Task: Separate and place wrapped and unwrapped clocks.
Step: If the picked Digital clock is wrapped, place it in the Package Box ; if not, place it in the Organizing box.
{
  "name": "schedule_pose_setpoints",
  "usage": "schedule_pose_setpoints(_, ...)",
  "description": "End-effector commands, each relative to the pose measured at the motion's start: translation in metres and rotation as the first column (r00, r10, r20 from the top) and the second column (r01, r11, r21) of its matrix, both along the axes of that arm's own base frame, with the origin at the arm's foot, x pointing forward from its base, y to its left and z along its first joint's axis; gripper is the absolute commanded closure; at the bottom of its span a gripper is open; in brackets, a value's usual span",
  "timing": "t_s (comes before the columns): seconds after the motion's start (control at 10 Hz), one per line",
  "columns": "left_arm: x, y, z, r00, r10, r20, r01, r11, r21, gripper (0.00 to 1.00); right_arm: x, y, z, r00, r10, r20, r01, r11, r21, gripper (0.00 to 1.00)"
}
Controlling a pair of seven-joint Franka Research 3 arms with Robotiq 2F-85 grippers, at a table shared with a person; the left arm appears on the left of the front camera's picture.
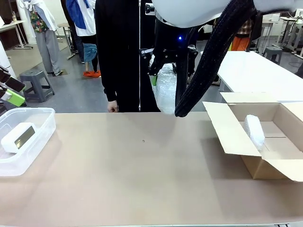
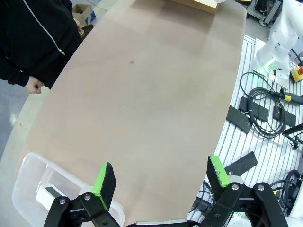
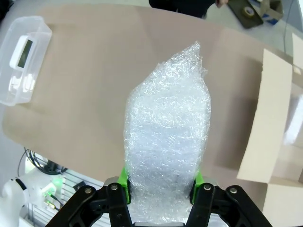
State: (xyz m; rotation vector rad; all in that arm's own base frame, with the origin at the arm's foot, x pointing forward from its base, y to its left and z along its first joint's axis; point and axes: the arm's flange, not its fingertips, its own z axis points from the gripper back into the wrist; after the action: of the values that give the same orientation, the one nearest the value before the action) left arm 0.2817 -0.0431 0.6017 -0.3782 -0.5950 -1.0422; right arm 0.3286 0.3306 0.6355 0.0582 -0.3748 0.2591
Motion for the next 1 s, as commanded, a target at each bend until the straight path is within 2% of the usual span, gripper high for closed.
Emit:
schedule_pose_setpoints(0.0,-0.001,-0.001,0.000,1.000,-0.005,-0.006,0.005,1.000,-0.016,0.00,-0.001,-0.005,-0.003,1.000,0.014,-0.010,-0.013,1.000,0.010,0.47)
schedule_pose_setpoints(0.4,-0.001,-0.001,0.000,1.000,-0.005,-0.006,0.005,1.000,-0.016,0.00,0.001,-0.001,0.000,1.000,-0.002,0.000,0.002,1.000,-0.001,0.46)
schedule_pose_setpoints(0.5,-0.001,-0.001,0.000,1.000,-0.005,-0.006,0.005,1.000,-0.016,0.00,0.005,-0.045,0.022,0.997,-0.083,0.000,0.083,0.995,0.054,0.46)
schedule_pose_setpoints(0.6,-0.001,-0.001,0.000,1.000,-0.005,-0.006,0.005,1.000,-0.016,0.00,0.021,-0.092,0.033,0.984,-0.172,-0.039,0.175,0.981,0.089,0.46)
schedule_pose_setpoints(0.8,-0.001,-0.001,0.000,1.000,-0.005,-0.006,0.005,1.000,-0.016,0.00,0.052,-0.181,0.022,0.970,-0.216,-0.116,0.227,0.969,0.099,0.46)
schedule_pose_setpoints(0.9,-0.001,-0.001,0.000,1.000,-0.005,-0.006,0.005,1.000,-0.016,0.00,0.060,-0.231,0.008,0.930,-0.352,-0.102,0.360,0.929,0.082,0.46)
